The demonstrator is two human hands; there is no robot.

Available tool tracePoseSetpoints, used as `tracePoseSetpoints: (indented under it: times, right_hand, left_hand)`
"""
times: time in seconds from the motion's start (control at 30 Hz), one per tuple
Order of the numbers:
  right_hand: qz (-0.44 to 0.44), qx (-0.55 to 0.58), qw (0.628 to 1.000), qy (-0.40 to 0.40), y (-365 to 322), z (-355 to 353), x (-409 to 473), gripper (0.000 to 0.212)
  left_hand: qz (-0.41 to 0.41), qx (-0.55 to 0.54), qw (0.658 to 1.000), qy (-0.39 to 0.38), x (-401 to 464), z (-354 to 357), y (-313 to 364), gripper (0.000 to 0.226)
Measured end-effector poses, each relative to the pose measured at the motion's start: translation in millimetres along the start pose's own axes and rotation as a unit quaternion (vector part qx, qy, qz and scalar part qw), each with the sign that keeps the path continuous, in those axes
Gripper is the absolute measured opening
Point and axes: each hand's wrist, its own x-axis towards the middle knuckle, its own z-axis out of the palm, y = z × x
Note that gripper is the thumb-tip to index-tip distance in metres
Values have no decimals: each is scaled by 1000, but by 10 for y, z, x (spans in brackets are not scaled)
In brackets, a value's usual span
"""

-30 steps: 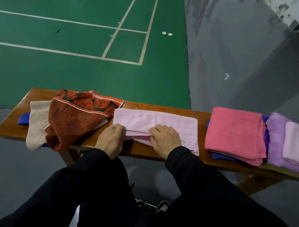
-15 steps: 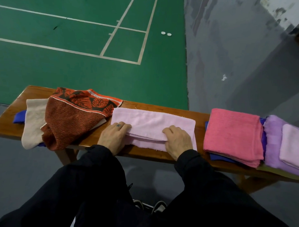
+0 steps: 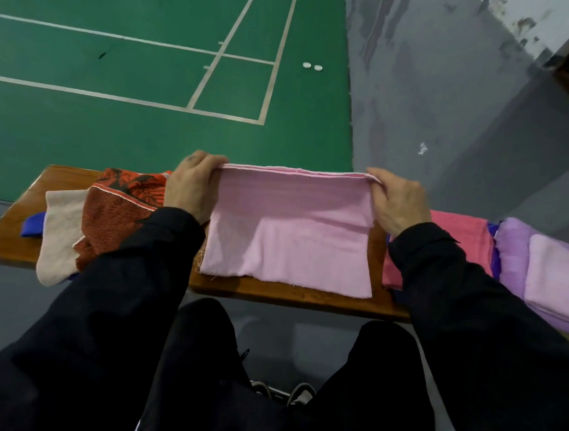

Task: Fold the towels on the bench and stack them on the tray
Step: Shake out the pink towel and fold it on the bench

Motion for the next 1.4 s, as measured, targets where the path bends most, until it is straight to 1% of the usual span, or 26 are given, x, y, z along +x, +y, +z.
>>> tracePoseSetpoints:
  times: [0.03,0.07,0.17,0.27,0.37,0.4,0.47,0.53,0.6,0.63,0.73,0.83,0.87,0.93,1.0,1.07,1.1,1.17,1.23,1.27,1.3,1.4]
  right_hand:
    - [1,1,1000,10,-17,-13,7,32]
    - [2,-9,1000,3,-8,5,-39,33]
    - [-22,-43,997,-62,85,143,-428,33]
    - [-48,-80,989,-118,193,314,-846,22]
    - [-18,-91,988,-123,213,428,-1035,18]
    - [-14,-85,989,-117,213,452,-1049,20]
    - [-48,-71,992,-94,210,454,-1039,22]
    - [-121,-53,987,-92,223,432,-1055,24]
    - [-190,-53,973,-122,271,419,-1145,24]
    - [-208,-58,967,-136,301,409,-1206,22]
    - [-224,-59,963,-140,389,386,-1376,18]
    - [-228,-51,966,-115,388,382,-1453,22]
    - [-225,-55,966,-113,379,389,-1468,24]
    - [-206,-68,967,-133,355,393,-1478,25]
    - [-181,-85,962,-184,325,390,-1472,18]
    - [-145,-94,960,-221,236,366,-1480,20]
    - [-121,-92,964,-219,167,343,-1480,26]
    - [-76,-74,978,-182,-20,288,-1454,41]
    - [-42,-42,987,-147,-242,303,-1341,54]
    - [-25,-30,989,-145,-364,349,-1254,58]
    - [-5,-18,987,-161,-484,424,-1154,59]
    - [48,4,970,-240,-799,779,-862,59]
  left_hand:
    - [2,0,1000,8,25,7,15,21]
    - [11,4,1000,6,-11,35,20,21]
    - [48,21,997,-53,-414,216,-47,21]
    - [24,26,992,-123,-828,354,-231,27]
    - [1,32,979,-203,-1052,393,-321,43]
    - [0,33,977,-211,-1087,391,-336,46]
    - [5,30,978,-204,-1119,351,-332,41]
    - [31,22,983,-181,-1171,274,-305,28]
    - [64,9,983,-171,-1278,198,-279,30]
    - [68,5,983,-168,-1329,161,-277,32]
    - [59,-1,984,-167,-1442,144,-342,34]
    - [89,-9,982,-169,-1518,173,-401,34]
    - [96,-9,981,-169,-1532,174,-416,34]
    - [97,2,978,-183,-1511,164,-429,35]
    - [105,18,970,-218,-1453,171,-410,34]
    - [109,39,964,-241,-1426,133,-343,35]
    - [110,59,963,-238,-1423,102,-308,37]
    - [115,100,969,-194,-1403,49,-190,42]
    - [111,105,978,-138,-1285,60,21,44]
    - [109,104,979,-134,-1185,128,135,44]
    - [107,105,977,-153,-1077,235,254,46]
    - [82,121,954,-262,-768,673,556,55]
